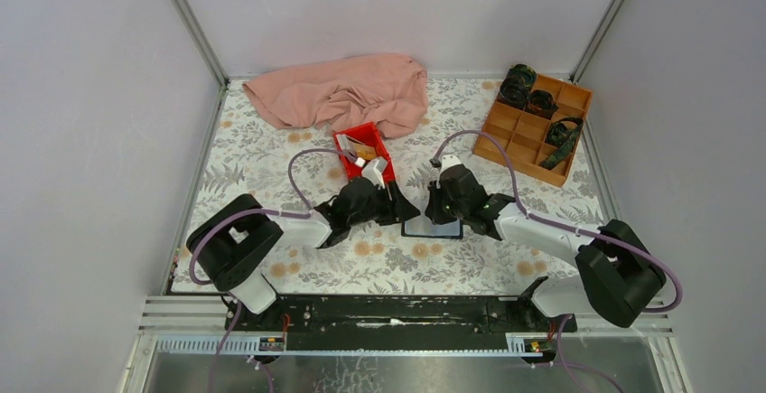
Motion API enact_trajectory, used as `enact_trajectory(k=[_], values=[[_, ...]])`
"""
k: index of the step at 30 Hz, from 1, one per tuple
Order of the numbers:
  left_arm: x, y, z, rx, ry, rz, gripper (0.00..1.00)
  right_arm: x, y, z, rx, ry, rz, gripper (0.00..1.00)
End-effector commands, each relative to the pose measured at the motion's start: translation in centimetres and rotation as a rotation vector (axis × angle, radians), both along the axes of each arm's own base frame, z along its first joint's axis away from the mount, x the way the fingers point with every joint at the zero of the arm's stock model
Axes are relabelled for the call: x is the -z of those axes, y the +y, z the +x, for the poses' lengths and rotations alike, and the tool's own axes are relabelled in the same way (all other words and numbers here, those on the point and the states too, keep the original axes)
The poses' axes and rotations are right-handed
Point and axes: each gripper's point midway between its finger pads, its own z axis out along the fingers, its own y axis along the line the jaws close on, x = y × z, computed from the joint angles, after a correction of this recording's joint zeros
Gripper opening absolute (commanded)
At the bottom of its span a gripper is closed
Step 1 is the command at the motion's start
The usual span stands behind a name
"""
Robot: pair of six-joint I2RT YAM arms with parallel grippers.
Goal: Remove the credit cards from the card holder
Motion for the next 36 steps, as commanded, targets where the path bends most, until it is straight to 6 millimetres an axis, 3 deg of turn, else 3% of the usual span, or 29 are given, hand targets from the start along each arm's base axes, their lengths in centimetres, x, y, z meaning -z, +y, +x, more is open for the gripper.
enact_trajectory(k=[1,15,31,36], values=[[1.0,0.7,0.4,-0.002,-0.035,0.097,0.51,-0.3,-0.4,0.7,0.033,-0.019,-0.041,0.0],[1.5,0.5,0.1,0.039,-0.032,0.126,0.51,2.8,-1.0,0.5,0.066,0.029,-0.076,0.0],[2.2,-1.1,-0.3,0.083,0.009,0.068,0.51,4.1,-1.3,0.4,0.067,0.047,-0.102,0.0],[1.2,-1.3,-0.3,0.087,-0.001,0.047,0.51,4.4,-1.3,0.4,0.067,0.052,-0.104,0.0]])
